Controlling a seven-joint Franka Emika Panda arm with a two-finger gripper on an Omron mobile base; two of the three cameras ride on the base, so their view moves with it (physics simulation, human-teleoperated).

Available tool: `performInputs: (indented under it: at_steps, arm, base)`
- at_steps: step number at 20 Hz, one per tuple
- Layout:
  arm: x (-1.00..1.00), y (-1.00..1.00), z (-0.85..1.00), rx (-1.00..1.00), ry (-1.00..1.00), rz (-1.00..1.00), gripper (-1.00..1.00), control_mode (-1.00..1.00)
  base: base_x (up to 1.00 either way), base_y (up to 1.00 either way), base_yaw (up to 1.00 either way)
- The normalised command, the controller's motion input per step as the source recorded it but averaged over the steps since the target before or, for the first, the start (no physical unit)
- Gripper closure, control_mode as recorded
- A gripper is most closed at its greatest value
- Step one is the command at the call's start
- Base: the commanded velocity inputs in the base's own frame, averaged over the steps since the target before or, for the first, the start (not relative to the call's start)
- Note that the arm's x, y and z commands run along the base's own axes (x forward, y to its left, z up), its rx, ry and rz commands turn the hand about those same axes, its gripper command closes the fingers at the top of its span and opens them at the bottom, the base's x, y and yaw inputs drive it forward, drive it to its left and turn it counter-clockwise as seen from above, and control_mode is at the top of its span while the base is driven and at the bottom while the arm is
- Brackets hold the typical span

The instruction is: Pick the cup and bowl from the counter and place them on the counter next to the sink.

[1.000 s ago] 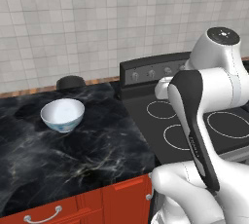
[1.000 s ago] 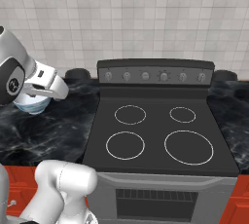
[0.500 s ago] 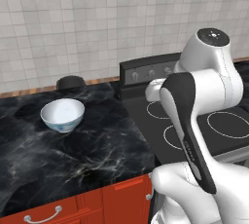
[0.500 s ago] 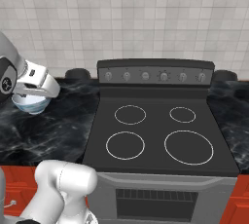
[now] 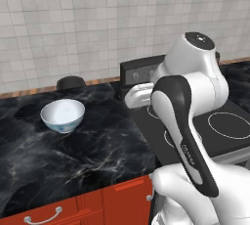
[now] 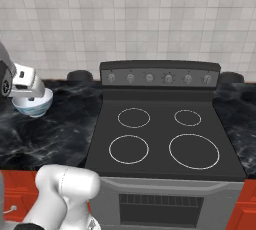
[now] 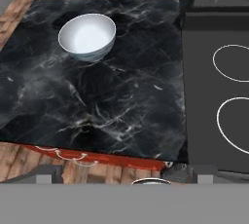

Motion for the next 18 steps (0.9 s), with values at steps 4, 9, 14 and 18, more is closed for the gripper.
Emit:
performInputs:
  at_steps: [4, 9, 14, 18]
  arm:
    - [0.46, 0.41, 0.0, 0.14, 0.0, 0.2, -1.0, -1.0]
    - [0.65, 0.5, -0.03, 0.04, 0.01, 0.05, -1.0, -1.0]
    - [0.59, 0.62, -0.16, -0.01, 0.02, -0.09, -1.0, -1.0]
    - [0.64, 0.48, -0.21, -0.04, 0.04, -0.09, -1.0, -1.0]
  base:
    - [0.0, 0.0, 0.0]
    - [0.0, 0.0, 0.0]
    - [0.0, 0.0, 0.0]
    - [0.0, 0.0, 0.0]
